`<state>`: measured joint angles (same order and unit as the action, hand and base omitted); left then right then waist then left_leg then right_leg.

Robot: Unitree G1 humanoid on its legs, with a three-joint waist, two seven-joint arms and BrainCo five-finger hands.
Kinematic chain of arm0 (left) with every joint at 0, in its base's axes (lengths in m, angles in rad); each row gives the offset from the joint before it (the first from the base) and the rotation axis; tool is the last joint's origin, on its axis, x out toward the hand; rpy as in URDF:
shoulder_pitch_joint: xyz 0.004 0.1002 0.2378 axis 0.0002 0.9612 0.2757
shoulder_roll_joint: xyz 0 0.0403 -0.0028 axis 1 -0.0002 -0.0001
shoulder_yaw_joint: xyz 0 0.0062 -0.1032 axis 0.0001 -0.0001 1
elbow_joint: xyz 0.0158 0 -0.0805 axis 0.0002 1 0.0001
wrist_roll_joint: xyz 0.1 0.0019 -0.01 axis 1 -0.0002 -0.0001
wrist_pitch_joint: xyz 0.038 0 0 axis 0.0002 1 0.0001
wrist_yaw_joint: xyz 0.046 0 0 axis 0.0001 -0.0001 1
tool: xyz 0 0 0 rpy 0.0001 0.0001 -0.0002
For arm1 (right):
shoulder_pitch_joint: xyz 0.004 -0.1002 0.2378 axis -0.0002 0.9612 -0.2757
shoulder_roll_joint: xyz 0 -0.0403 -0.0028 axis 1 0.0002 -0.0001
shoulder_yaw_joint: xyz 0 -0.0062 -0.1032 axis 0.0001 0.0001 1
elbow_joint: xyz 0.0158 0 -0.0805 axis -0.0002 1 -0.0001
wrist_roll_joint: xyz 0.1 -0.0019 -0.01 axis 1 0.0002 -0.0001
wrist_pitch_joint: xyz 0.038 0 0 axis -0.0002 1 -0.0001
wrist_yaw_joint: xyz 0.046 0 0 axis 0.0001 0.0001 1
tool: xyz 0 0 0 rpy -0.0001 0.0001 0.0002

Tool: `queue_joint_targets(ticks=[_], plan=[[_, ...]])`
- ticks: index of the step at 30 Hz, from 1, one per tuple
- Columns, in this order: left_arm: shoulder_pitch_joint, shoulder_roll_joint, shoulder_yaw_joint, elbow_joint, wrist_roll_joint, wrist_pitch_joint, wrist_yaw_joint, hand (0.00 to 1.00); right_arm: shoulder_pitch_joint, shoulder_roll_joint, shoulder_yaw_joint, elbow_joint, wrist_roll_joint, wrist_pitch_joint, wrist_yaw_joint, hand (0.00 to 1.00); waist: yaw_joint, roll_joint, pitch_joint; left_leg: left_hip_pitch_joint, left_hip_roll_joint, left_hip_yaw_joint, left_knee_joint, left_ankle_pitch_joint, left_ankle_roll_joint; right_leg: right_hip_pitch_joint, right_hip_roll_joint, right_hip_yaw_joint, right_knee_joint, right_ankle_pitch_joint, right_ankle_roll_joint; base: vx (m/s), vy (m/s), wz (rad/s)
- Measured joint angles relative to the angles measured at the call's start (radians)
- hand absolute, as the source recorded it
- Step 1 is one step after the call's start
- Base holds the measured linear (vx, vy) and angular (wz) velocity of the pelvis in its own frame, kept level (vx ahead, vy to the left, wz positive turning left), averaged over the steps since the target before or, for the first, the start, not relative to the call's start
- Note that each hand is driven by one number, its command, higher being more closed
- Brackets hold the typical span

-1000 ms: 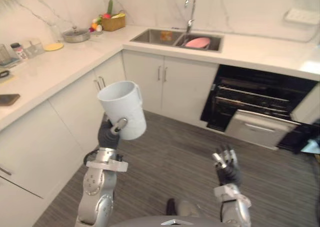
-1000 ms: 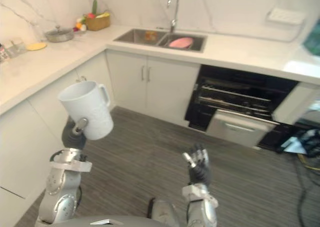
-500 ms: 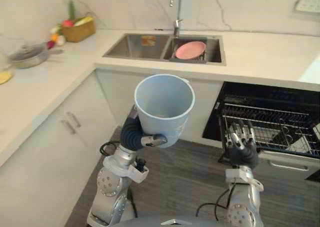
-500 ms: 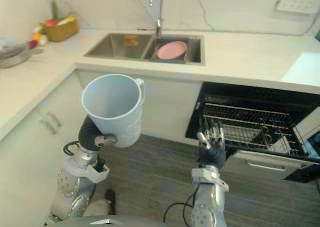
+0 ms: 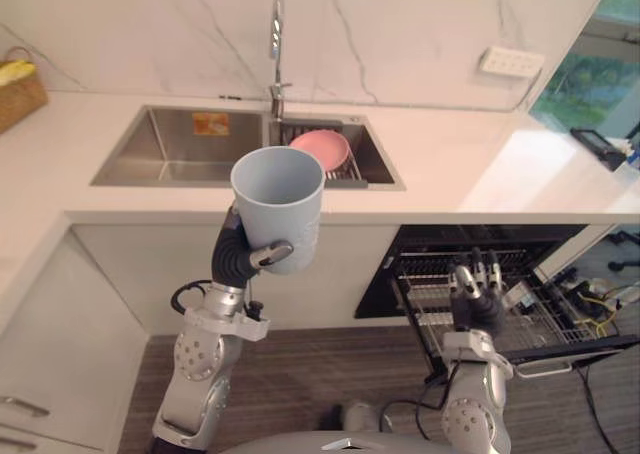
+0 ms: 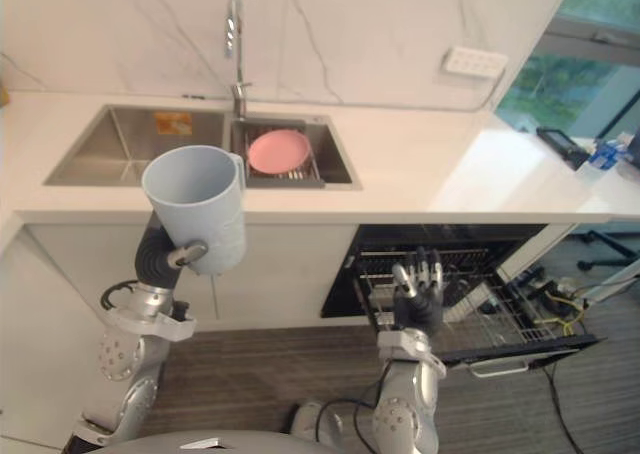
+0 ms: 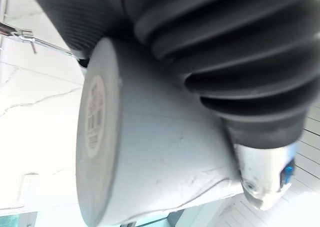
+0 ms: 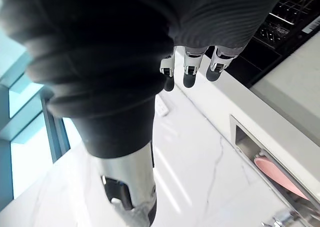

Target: Walk over to the sink, pick up the cup, carry it to the dishwasher, place the cup inside the dishwasher, then close the dishwasher door

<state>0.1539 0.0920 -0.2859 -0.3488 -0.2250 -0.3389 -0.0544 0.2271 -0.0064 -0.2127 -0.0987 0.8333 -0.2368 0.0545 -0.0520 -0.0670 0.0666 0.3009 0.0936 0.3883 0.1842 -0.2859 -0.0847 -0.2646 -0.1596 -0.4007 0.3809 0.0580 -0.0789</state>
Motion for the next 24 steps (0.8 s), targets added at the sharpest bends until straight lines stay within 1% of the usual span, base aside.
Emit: queue_joint_targets(ticks=[1, 2, 3, 4, 5, 6, 7, 8, 9, 10, 11, 12, 13, 14, 15, 16, 17, 18, 19, 20, 21, 22, 23, 24], plan=[[-0.001, -0.007, 0.001, 0.011, 0.000, 0.021, 0.005, 1.00, -0.024, -0.007, 0.002, -0.028, 0.006, 0.001, 0.002, 0.00, 0.006, 0.032, 0.001, -0.003, 0.013, 0.005, 0.024, 0.005, 0.014, 0.005, 0.033, 0.013, -0.039, 0.010, -0.006, 0.28, 0.050, -1.27], [-0.013, -0.018, -0.002, 0.010, 0.000, 0.022, 0.008, 1.00, -0.034, -0.007, 0.000, -0.075, 0.006, -0.003, 0.009, 0.00, 0.006, 0.052, 0.016, 0.021, 0.012, 0.018, 0.024, -0.007, 0.032, 0.006, 0.056, 0.032, -0.035, -0.026, -0.008, 0.26, 0.042, -1.17], [-0.020, -0.025, -0.006, 0.012, 0.000, 0.022, 0.009, 1.00, -0.038, -0.006, -0.003, -0.091, 0.006, -0.003, 0.011, 0.00, 0.004, 0.064, 0.026, 0.038, 0.014, 0.023, 0.022, -0.013, 0.038, 0.004, 0.068, 0.044, -0.017, -0.042, -0.004, 0.18, 0.008, -0.87], [-0.028, -0.028, -0.018, 0.013, 0.000, 0.022, 0.008, 1.00, -0.031, -0.002, -0.001, -0.107, 0.006, -0.003, 0.011, 0.00, -0.004, 0.061, 0.029, 0.055, 0.015, 0.023, 0.031, -0.014, 0.041, -0.002, 0.083, 0.059, 0.008, -0.091, -0.004, 0.16, -0.038, -0.63], [-0.029, -0.033, -0.042, 0.012, 0.000, 0.021, 0.007, 1.00, -0.015, 0.000, 0.002, -0.130, 0.006, -0.004, 0.011, 0.00, -0.006, 0.059, 0.027, 0.058, 0.024, 0.024, 0.056, -0.010, 0.048, -0.001, 0.090, 0.046, 0.022, -0.127, 0.000, 0.13, -0.043, -0.58], [-0.029, -0.033, -0.052, 0.012, 0.000, 0.021, 0.007, 1.00, -0.015, 0.002, 0.002, -0.132, 0.005, -0.005, 0.011, 0.00, -0.005, 0.057, 0.025, 0.057, 0.029, 0.025, 0.066, -0.003, 0.061, 0.003, 0.089, 0.031, 0.019, -0.137, 0.006, 0.21, -0.039, -0.62], [-0.028, -0.034, -0.067, 0.013, 0.000, 0.021, 0.008, 1.00, -0.016, 0.003, 0.002, -0.134, 0.005, -0.005, 0.011, 0.00, 0.002, 0.070, 0.022, 0.049, 0.054, 0.020, 0.086, 0.015, 0.093, 0.012, 0.078, 0.007, 0.024, -0.155, -0.002, 0.26, 0.043, -0.50], [-0.031, -0.036, -0.075, 0.012, 0.001, 0.020, 0.013, 1.00, 0.001, 0.007, 0.004, -0.169, 0.005, -0.005, 0.015, 0.00, -0.001, 0.044, 0.014, 0.043, 0.051, 0.012, 0.130, 0.020, 0.099, 0.023, 0.059, 0.004, 0.062, -0.181, 0.000, 0.31, 0.051, -0.53], [-0.029, -0.040, -0.082, 0.015, 0.002, 0.020, 0.023, 1.00, 0.002, 0.006, 0.003, -0.175, 0.006, -0.004, 0.028, 0.00, 0.003, 0.050, 0.012, 0.043, 0.060, 0.014, 0.154, 0.021, 0.100, 0.027, 0.074, 0.008, 0.061, -0.187, 0.002, 0.27, 0.017, -0.43], [-0.025, -0.041, -0.088, 0.018, 0.003, 0.021, 0.044, 1.00, 0.002, 0.007, 0.005, -0.186, 0.006, 0.002, 0.039, 0.00, 0.010, 0.062, 0.004, 0.018, 0.092, 0.007, 0.237, 0.046, 0.093, 0.052, 0.104, 0.013, 0.032, -0.184, 0.000, 0.18, -0.032, -0.43], [-0.024, -0.041, -0.088, 0.018, 0.003, 0.021, 0.051, 1.00, 0.003, 0.006, 0.004, -0.194, 0.006, 0.005, 0.045, 0.00, 0.011, 0.064, 0.002, 0.000, 0.105, 0.000, 0.290, 0.068, 0.091, 0.065, 0.117, 0.020, 0.015, -0.183, 0.000, 0.23, -0.060, -0.48], [-0.022, -0.044, -0.087, 0.018, 0.003, 0.021, 0.064, 1.00, 0.002, 0.004, 0.003, -0.210, 0.006, 0.008, 0.063, 0.00, 0.014, 0.071, -0.001, -0.047, 0.133, -0.018, 0.408, 0.138, 0.076, 0.095, 0.141, 0.037, -0.019, -0.181, -0.002, 0.26, -0.047, -0.50], [-0.019, -0.046, -0.084, 0.019, 0.002, 0.021, 0.074, 1.00, 0.003, -0.002, 0.002, -0.224, 0.006, 0.022, 0.080, 0.00, 0.019, 0.079, -0.006, -0.111, 0.159, -0.057, 0.539, 0.208, 0.061, 0.121, 0.159, 0.057, -0.050, -0.182, -0.004, 0.27, -0.033, -0.51], [-0.015, -0.051, -0.082, 0.020, 0.002, 0.021, 0.075, 1.00, 0.004, -0.004, 0.003, -0.231, 0.006, 0.029, 0.087, 0.00, 0.020, 0.082, -0.007, -0.143, 0.169, -0.077, 0.600, 0.206, 0.050, 0.130, 0.168, 0.063, -0.063, -0.183, -0.007, 0.34, 0.004, -0.43], [-0.011, -0.065, -0.080, 0.036, 0.003, 0.021, 0.074, 1.00, 0.003, -0.007, 0.000, -0.240, 0.006, 0.040, 0.099, 0.00, 0.017, 0.103, -0.015, -0.233, 0.173, -0.135, 0.718, 0.151, 0.042, 0.152, 0.186, 0.086, -0.085, -0.190, -0.026, 0.27, 0.030, -0.35], [-0.011, -0.067, -0.079, 0.046, 0.003, 0.021, 0.074, 1.00, 0.002, -0.007, 0.003, -0.239, 0.006, 0.047, 0.100, 0.00, 0.021, 0.106, -0.012, -0.260, 0.162, -0.155, 0.745, 0.121, 0.045, 0.168, 0.191, 0.099, -0.094, -0.193, -0.030, 0.31, 0.048, -0.61], [-0.003, -0.069, -0.076, 0.061, 0.002, 0.022, 0.074, 1.00, 0.001, -0.006, 0.015, -0.236, 0.006, 0.062, 0.101, 0.00, 0.039, 0.105, -0.012, -0.297, 0.130, -0.189, 0.746, 0.063, 0.046, 0.195, 0.197, 0.133, -0.111, -0.194, -0.031, 0.18, 0.044, -0.69], [0.007, -0.070, -0.071, 0.064, 0.003, 0.022, 0.075, 1.00, -0.002, -0.007, 0.022, -0.236, 0.006, 0.068, 0.104, 0.00, 0.050, 0.105, -0.012, -0.311, 0.109, -0.206, 0.725, 0.037, 0.047, 0.208, 0.200, 0.155, -0.120, -0.194, -0.031, 0.24, 0.093, -1.18], [0.037, -0.072, -0.062, 0.062, 0.003, 0.020, 0.077, 1.00, -0.019, -0.012, 0.054, -0.236, 0.006, 0.075, 0.109, 0.00, 0.068, 0.104, -0.012, -0.335, 0.061, -0.242, 0.624, -0.015, 0.048, 0.231, 0.201, 0.207, -0.140, -0.194, -0.028, 0.18, 0.096, -1.11], [0.052, -0.072, -0.060, 0.060, 0.006, 0.020, 0.079, 1.00, -0.029, -0.016, 0.071, -0.236, 0.005, 0.080, 0.110, 0.00, 0.076, 0.104, -0.013, -0.345, 0.039, -0.258, 0.537, -0.032, 0.051, 0.243, 0.199, 0.234, -0.150, -0.192, -0.023, 0.18, 0.115, -1.05], [0.061, -0.072, -0.062, 0.057, 0.015, 0.019, 0.087, 1.00, -0.035, -0.020, 0.082, -0.236, 0.005, 0.082, 0.109, 0.00, 0.081, 0.103, -0.013, -0.352, 0.031, -0.261, 0.478, -0.034, 0.056, 0.248, 0.198, 0.251, -0.157, -0.190, -0.015, 0.13, 0.122, -0.74], [0.074, -0.072, -0.068, 0.046, 0.020, 0.019, 0.098, 1.00, -0.043, -0.026, 0.095, -0.236, 0.005, 0.087, 0.109, 0.00, 0.085, 0.104, -0.014, -0.365, 0.024, -0.259, 0.358, -0.014, 0.076, 0.249, 0.197, 0.274, -0.162, -0.187, 0.003, 0.16, 0.171, -0.58], [0.072, -0.077, -0.070, 0.042, 0.026, 0.019, 0.104, 1.00, -0.043, -0.034, 0.110, -0.235, 0.006, 0.086, 0.103, 0.00, 0.085, 0.111, -0.019, -0.373, 0.024, -0.254, 0.243, 0.061, 0.076, 0.245, 0.201, 0.279, -0.164, -0.182, 0.032, 0.15, 0.182, -0.47], [0.072, -0.077, -0.070, 0.042, 0.028, 0.019, 0.109, 1.00, -0.040, -0.036, 0.117, -0.230, 0.006, 0.087, 0.096, 0.00, 0.085, 0.109, -0.024, -0.363, 0.022, -0.252, 0.213, 0.058, 0.068, 0.242, 0.198, 0.284, -0.165, -0.182, 0.042, 0.19, 0.244, -0.23]])
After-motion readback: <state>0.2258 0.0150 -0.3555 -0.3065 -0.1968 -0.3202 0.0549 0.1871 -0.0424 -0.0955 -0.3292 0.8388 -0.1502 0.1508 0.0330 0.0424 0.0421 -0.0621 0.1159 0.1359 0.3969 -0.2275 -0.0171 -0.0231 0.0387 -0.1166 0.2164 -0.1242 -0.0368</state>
